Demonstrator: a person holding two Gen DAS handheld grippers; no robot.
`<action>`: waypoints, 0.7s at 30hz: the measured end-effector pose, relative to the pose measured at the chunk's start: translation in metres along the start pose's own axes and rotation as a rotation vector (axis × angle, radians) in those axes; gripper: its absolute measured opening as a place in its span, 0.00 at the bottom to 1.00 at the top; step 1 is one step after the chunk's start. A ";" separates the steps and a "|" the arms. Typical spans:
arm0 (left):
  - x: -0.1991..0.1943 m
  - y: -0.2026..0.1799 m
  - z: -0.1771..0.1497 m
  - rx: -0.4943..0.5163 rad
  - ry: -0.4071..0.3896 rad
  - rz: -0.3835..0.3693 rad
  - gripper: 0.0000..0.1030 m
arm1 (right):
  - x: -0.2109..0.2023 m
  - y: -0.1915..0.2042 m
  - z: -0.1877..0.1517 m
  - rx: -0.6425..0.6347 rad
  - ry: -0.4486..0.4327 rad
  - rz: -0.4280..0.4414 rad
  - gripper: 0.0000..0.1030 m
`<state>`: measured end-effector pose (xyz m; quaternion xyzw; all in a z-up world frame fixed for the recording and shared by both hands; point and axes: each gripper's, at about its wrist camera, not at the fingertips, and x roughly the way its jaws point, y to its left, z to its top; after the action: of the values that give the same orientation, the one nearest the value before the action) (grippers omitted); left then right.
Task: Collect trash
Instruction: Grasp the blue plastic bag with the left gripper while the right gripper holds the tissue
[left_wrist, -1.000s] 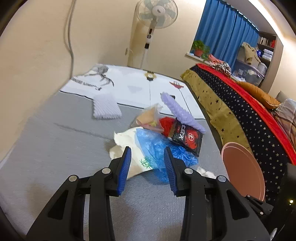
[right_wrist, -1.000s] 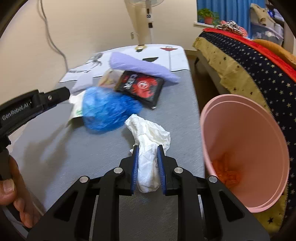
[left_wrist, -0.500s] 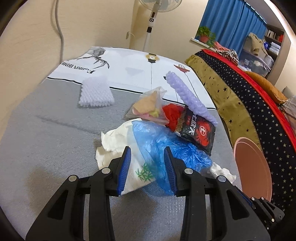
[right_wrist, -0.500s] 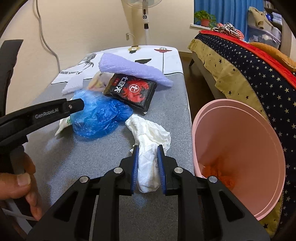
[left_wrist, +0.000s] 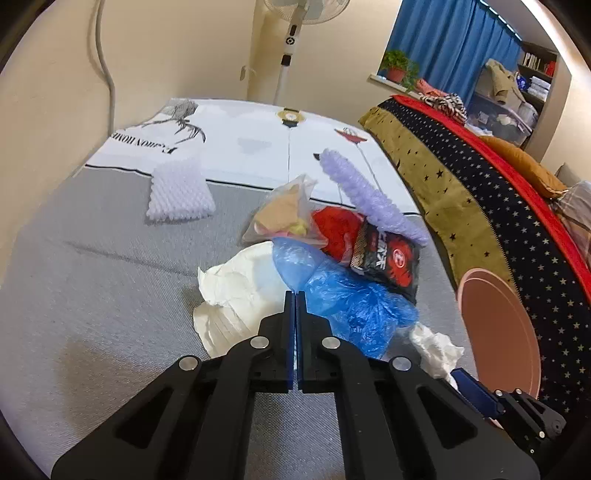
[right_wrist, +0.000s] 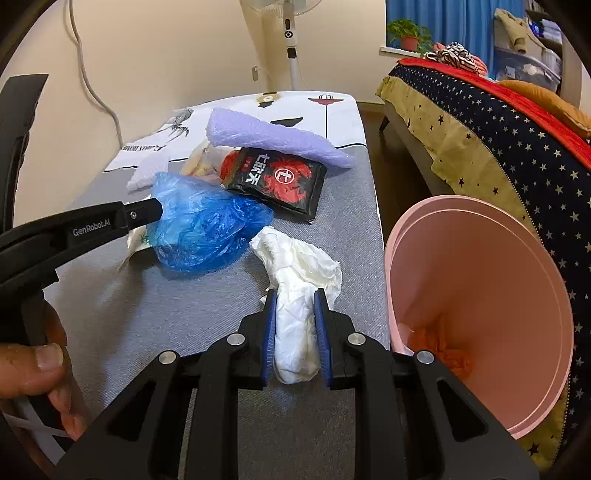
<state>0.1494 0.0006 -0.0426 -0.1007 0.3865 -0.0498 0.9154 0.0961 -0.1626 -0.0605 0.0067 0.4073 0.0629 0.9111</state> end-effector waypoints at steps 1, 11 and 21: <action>-0.002 0.000 0.000 0.002 -0.006 0.001 0.00 | -0.002 0.000 0.000 -0.002 -0.004 0.002 0.19; -0.038 0.001 0.003 0.019 -0.090 -0.012 0.00 | -0.031 -0.002 -0.004 -0.022 -0.068 0.007 0.19; -0.079 0.002 0.000 0.034 -0.170 -0.045 0.00 | -0.082 -0.018 0.006 0.003 -0.172 0.033 0.19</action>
<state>0.0942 0.0159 0.0120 -0.0976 0.3042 -0.0685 0.9451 0.0487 -0.1899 0.0032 0.0204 0.3275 0.0763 0.9415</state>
